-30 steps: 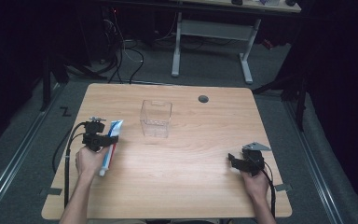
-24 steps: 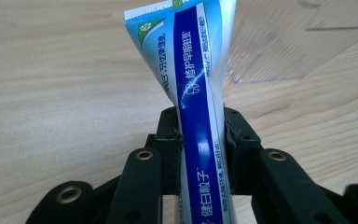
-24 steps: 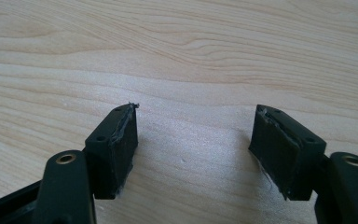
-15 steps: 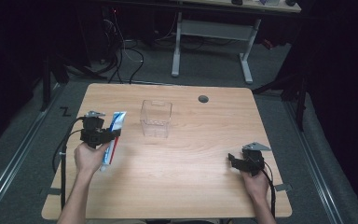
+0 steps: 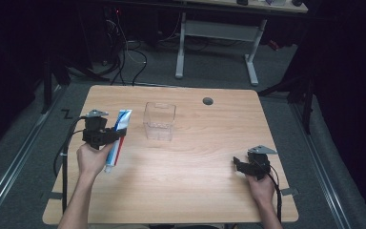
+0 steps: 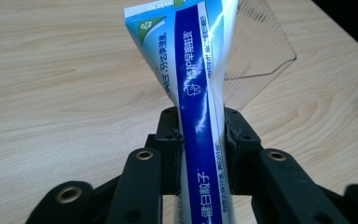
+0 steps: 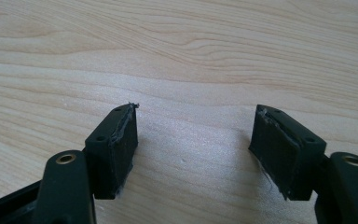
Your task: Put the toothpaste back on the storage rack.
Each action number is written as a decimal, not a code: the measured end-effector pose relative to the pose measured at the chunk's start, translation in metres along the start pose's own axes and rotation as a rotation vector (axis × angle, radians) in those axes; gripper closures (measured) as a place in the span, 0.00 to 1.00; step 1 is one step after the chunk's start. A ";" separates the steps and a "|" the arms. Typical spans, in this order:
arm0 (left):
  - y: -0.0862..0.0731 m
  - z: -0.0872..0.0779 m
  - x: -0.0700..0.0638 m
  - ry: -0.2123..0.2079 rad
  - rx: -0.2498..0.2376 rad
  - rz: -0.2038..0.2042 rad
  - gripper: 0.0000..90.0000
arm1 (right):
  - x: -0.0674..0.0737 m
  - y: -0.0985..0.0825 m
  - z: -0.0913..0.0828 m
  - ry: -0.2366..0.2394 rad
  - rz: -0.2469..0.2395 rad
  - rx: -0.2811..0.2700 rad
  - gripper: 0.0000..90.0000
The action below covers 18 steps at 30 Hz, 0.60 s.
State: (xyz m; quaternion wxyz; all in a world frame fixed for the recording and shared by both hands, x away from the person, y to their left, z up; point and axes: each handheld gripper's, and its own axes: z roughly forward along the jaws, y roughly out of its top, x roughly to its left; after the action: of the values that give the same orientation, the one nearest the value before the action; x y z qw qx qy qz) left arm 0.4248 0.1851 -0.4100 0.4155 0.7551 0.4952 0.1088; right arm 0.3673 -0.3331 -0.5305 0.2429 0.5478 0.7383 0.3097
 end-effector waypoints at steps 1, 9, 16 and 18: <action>0.001 0.000 -0.001 0.003 -0.003 0.002 0.79 | 0.000 0.000 0.000 0.000 0.000 0.000 0.35; 0.008 -0.002 -0.008 -0.007 -0.024 0.014 0.79 | 0.000 0.000 0.000 0.000 0.000 0.000 0.35; 0.021 -0.002 -0.019 -0.025 -0.041 0.038 0.79 | 0.000 0.000 0.000 0.001 0.000 0.000 0.35; 0.025 0.000 -0.022 -0.031 -0.042 0.041 0.79 | 0.000 0.000 0.000 0.001 0.000 0.000 0.35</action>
State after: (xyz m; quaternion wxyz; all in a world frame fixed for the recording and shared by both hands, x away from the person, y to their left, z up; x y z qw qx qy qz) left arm 0.4307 0.1627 -0.3864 0.4367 0.7579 0.4706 0.1159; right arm 0.3673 -0.3330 -0.5305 0.2425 0.5477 0.7384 0.3097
